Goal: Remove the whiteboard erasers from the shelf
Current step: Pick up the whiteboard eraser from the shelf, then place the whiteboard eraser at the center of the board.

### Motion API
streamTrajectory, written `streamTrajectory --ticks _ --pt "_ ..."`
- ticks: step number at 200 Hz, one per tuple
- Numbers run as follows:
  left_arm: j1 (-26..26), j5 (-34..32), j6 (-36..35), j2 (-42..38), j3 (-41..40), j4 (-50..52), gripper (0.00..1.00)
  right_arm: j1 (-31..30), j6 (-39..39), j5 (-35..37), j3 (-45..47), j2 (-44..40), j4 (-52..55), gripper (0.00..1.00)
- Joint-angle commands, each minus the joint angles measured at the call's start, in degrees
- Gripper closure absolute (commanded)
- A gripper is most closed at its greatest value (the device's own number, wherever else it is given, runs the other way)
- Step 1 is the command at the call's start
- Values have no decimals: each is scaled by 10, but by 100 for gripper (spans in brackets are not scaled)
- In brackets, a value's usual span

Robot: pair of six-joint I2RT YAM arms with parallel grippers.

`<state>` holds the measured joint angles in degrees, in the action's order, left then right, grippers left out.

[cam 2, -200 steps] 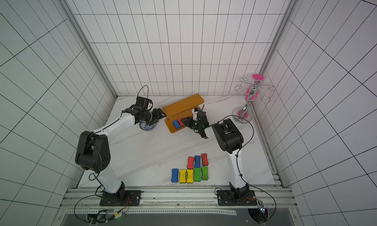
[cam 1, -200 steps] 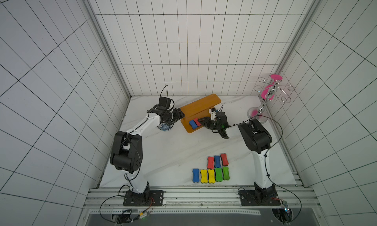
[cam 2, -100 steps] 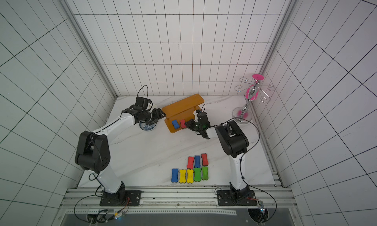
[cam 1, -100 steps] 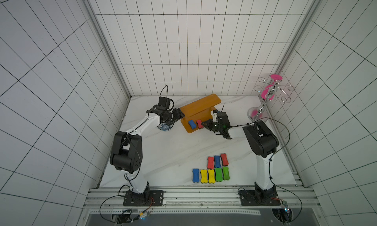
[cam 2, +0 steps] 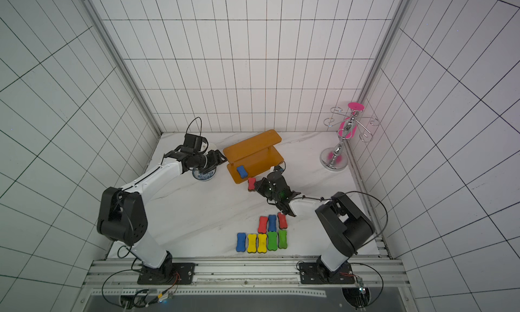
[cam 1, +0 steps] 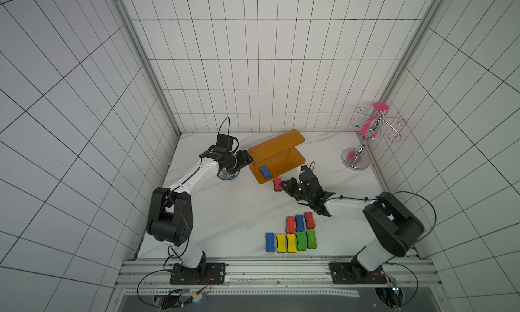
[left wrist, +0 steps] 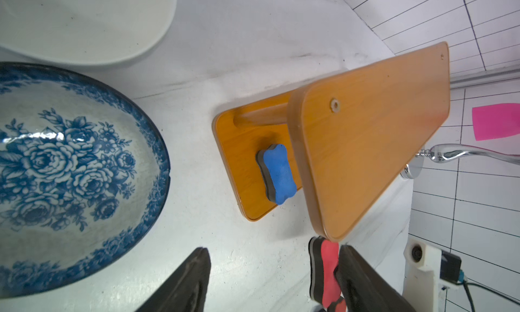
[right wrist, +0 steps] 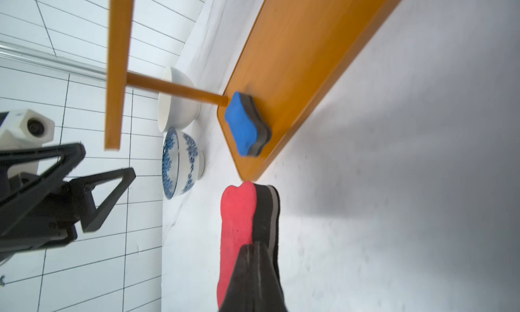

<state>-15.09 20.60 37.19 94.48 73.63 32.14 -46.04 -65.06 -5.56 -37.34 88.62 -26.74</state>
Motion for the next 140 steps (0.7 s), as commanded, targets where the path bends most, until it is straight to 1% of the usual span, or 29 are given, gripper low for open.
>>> streamTrajectory --ticks 1,17,32,52,67,82,96,140 --pt "-11 -5 -13 -49 -25 11 24 -78 -60 155 35 -94 122 100" --pt "-17 -8 -18 -78 -52 11 24 -138 -77 212 41 -150 205 100" --pt "-18 -7 -20 -103 -76 11 24 -180 -101 245 51 -182 248 100" --pt "-19 -6 -27 -128 -101 10 24 -216 -124 249 59 -180 275 100" --pt "-16 -7 -33 -142 -118 10 24 -244 -131 267 36 -168 330 100" --pt "-11 2 -30 -154 -135 1 24 -260 -127 270 16 -152 349 100" --pt "-11 7 -32 -161 -134 3 24 -264 -127 262 22 -141 326 100" --pt "-8 9 -36 -177 -135 7 23 -280 -130 270 12 -123 320 100"
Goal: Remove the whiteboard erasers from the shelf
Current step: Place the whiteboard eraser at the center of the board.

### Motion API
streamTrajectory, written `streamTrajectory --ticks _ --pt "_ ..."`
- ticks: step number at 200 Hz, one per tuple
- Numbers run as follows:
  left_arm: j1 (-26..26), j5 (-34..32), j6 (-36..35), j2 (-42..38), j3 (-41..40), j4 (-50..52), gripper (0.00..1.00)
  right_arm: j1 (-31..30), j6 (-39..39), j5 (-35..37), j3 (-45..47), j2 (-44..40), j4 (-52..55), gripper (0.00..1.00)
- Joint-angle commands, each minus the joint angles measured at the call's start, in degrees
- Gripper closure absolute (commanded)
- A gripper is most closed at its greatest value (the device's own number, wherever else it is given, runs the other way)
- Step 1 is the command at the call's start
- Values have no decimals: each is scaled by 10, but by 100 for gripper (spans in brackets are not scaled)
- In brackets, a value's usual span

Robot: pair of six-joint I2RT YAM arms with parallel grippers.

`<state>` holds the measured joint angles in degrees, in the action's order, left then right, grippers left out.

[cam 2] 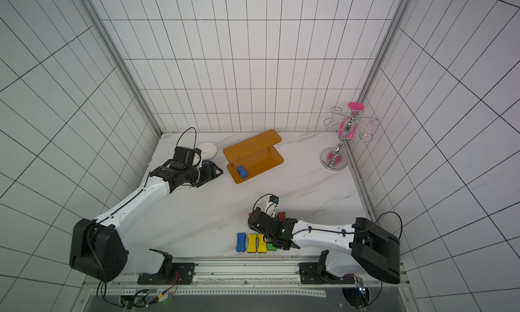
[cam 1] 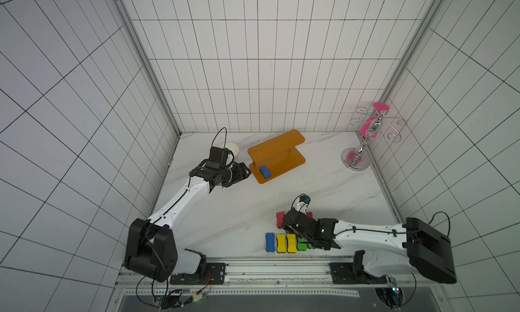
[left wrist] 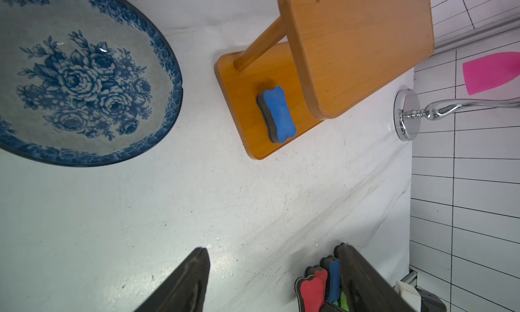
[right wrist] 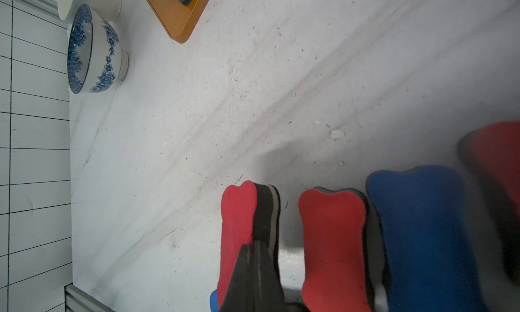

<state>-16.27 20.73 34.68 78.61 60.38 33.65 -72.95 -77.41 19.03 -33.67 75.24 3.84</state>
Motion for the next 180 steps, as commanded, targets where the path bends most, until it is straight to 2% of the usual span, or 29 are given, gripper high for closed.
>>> streamTrajectory --ticks 1,33,69,100,180 --pt "3 8 -11 -18 -3 -8 23 -11 -7 24 -24 11 14 100" --pt "4 14 -12 -20 -1 -6 23 -12 -15 11 -17 32 -18 100" --pt "8 18 -14 -21 0 -6 23 -9 -19 -3 -25 44 0 100" --pt "10 23 -16 -19 1 -4 23 1 -25 -30 2 40 -13 100" --pt "17 30 -15 -14 1 -6 23 3 -29 -48 30 28 -20 93"
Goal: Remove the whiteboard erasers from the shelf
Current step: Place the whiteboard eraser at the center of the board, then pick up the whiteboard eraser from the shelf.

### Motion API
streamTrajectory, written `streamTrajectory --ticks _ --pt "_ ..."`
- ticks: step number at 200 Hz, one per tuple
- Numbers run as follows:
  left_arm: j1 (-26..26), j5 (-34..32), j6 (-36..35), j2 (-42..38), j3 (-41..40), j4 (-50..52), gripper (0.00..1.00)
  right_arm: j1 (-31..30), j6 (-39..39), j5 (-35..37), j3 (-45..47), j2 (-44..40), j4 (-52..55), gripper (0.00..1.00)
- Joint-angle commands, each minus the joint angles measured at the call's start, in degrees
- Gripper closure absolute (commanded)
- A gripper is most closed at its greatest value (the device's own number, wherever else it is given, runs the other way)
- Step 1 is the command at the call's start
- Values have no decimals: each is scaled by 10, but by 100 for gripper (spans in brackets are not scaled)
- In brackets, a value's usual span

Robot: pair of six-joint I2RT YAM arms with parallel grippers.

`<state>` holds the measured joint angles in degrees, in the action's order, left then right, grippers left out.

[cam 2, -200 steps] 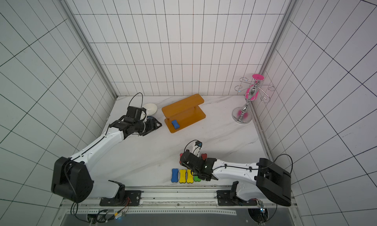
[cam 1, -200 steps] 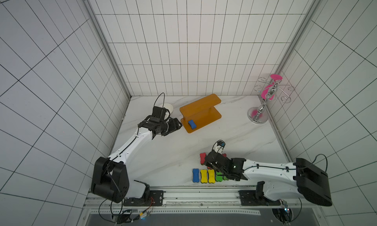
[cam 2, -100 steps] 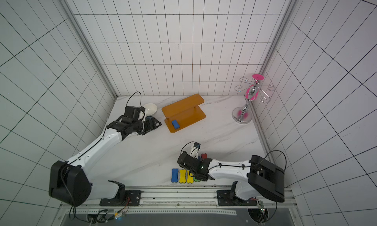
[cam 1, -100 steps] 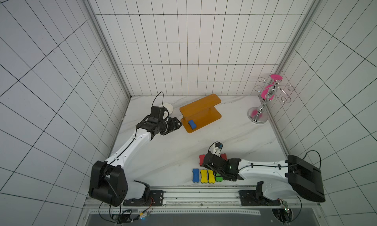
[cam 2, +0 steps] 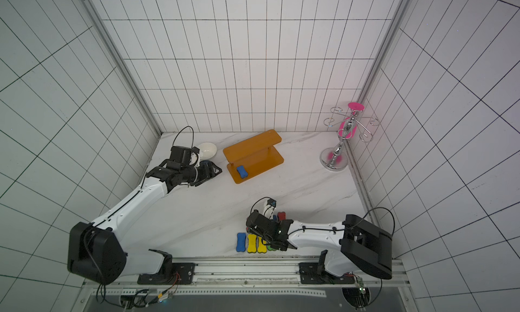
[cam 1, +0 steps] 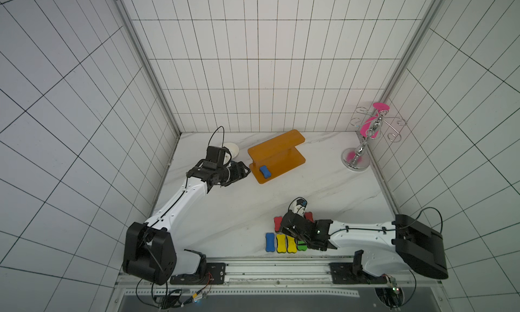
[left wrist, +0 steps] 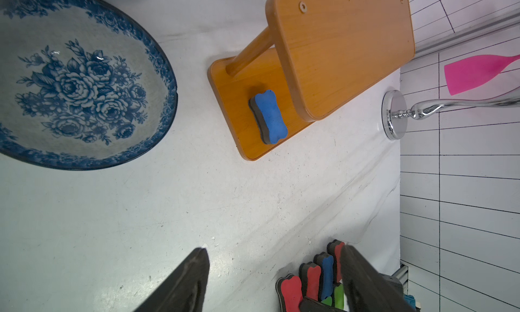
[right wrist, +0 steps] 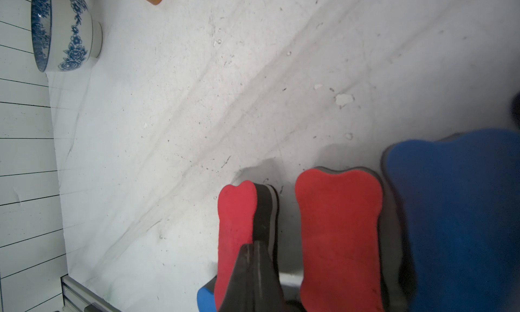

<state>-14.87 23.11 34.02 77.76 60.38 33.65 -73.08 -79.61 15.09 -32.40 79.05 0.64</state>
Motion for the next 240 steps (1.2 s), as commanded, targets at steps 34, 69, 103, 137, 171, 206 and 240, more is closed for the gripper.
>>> streamTrajectory --ticks 34,69,103,137,171,206,240 --pt "4 4 -9 -5 0 -8 23 4 -20 -9 43 -30 15 91" --pt "4 2 -9 -2 0 -7 23 5 -9 -13 40 -23 3 87" --pt "4 1 -9 -2 -2 -8 23 5 9 -8 28 -34 19 86" --pt "4 -1 -8 -2 -4 -10 23 -2 33 2 7 -49 47 83" --pt "3 -3 -6 -1 -4 -12 23 -6 67 6 -10 -64 64 80" --pt "3 -10 6 2 -1 -24 23 5 171 6 -27 -79 41 76" --pt "3 -19 29 31 33 -34 22 132 297 -119 -30 -55 -94 74"
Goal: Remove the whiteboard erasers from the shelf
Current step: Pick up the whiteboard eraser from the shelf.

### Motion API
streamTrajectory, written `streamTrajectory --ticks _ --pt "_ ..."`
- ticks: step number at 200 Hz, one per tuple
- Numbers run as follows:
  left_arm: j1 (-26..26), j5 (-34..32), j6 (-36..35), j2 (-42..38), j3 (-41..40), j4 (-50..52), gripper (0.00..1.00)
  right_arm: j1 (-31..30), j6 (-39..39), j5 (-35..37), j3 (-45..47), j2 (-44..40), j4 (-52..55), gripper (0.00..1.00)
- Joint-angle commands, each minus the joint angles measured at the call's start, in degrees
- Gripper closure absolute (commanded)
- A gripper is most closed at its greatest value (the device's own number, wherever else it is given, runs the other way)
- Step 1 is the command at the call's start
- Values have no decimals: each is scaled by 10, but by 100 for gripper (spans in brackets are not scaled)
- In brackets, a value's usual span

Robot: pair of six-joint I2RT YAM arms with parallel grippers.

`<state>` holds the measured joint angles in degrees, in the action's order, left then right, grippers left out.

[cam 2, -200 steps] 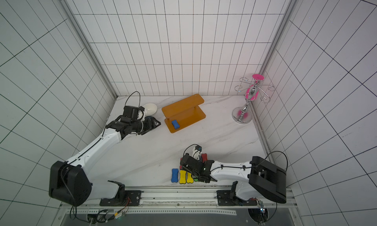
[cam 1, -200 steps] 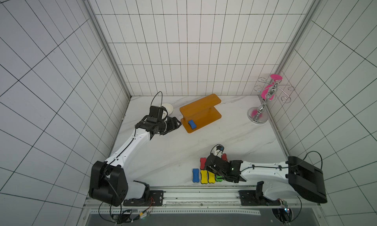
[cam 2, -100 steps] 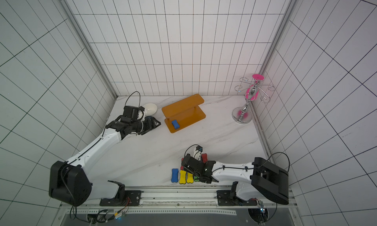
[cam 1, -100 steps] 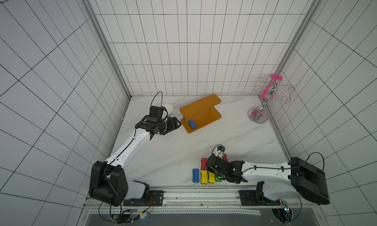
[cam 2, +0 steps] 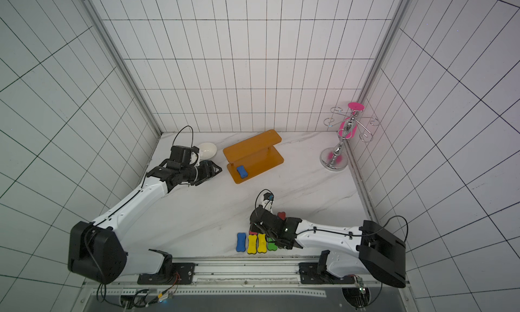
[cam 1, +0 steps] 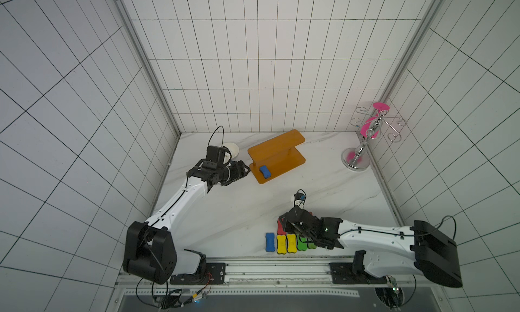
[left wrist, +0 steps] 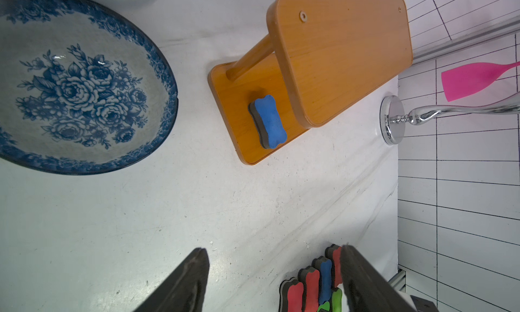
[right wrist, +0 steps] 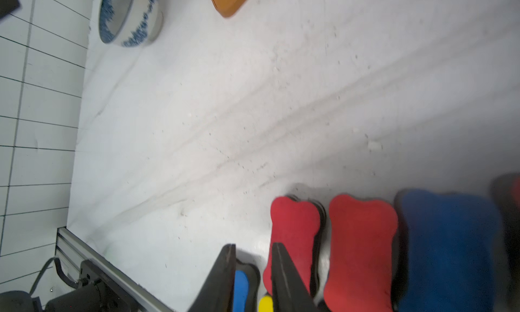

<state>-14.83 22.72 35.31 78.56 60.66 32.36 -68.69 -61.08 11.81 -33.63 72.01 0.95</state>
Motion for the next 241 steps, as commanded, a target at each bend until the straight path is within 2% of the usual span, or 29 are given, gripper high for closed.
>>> streamTrajectory --ticks 1,19,44,85,141,241 --pt "2 -16 16 24 31 -21 22 93 113 -93 -18 18 -102 74" --pt "4 -31 22 52 63 -19 22 170 140 -170 -40 68 -159 74" --pt "5 -45 21 109 125 -13 21 263 152 -286 -110 181 -227 74" --pt "4 -57 23 200 206 -2 22 353 122 -415 -225 347 -328 73" --pt "-2 -47 24 266 242 -4 25 373 130 -459 -334 467 -312 67" --pt "-2 -42 11 285 241 1 27 364 162 -482 -418 564 -274 60"
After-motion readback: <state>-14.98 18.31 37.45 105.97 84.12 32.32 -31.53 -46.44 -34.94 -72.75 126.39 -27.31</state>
